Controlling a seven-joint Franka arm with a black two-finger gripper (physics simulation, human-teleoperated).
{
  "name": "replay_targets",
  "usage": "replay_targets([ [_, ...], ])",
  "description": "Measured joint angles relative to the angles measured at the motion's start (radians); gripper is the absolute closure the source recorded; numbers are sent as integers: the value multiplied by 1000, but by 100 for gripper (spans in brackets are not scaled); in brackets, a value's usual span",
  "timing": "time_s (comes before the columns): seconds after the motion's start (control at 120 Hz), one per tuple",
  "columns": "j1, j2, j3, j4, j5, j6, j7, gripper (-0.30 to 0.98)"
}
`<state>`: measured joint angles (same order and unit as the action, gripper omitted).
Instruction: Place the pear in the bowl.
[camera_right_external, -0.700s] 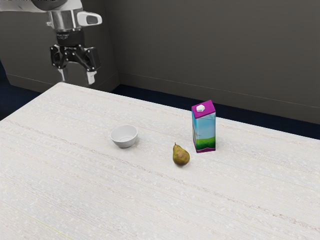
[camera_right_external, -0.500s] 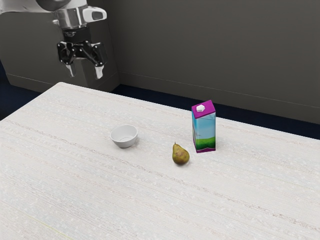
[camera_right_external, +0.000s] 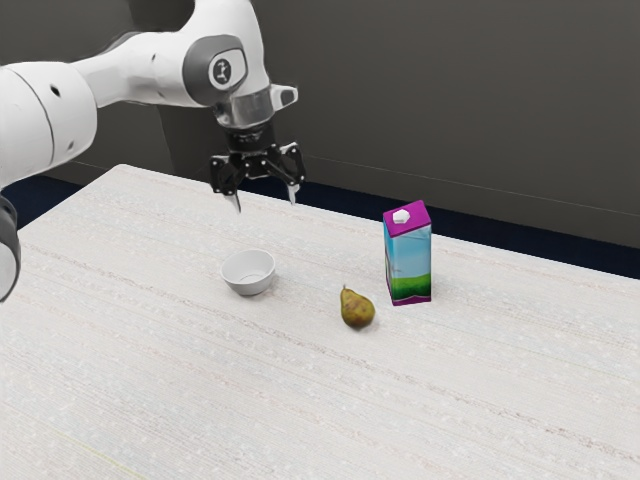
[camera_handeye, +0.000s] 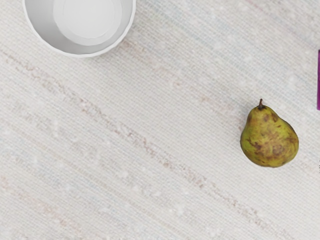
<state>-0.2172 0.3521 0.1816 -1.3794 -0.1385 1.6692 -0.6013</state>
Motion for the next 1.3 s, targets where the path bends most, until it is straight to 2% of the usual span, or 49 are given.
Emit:
replay_targets([
  [0.158, -2, 21, 3, -108, -102, 112, -137, 0],
  [0.3, 1, 122, 2, -93, -145, 201, -231, 0],
  [0.525, -7, 336, 20, 131, -148, 245, -334, 0],
  [0.642, -24, 397, 31, 170, -144, 260, -371, 0],
  [1.033, -52, 448, 18, 157, -157, 347, -446, 6],
  [1.3, -57, 473, 13, 141, -198, 403, -463, 12],
])
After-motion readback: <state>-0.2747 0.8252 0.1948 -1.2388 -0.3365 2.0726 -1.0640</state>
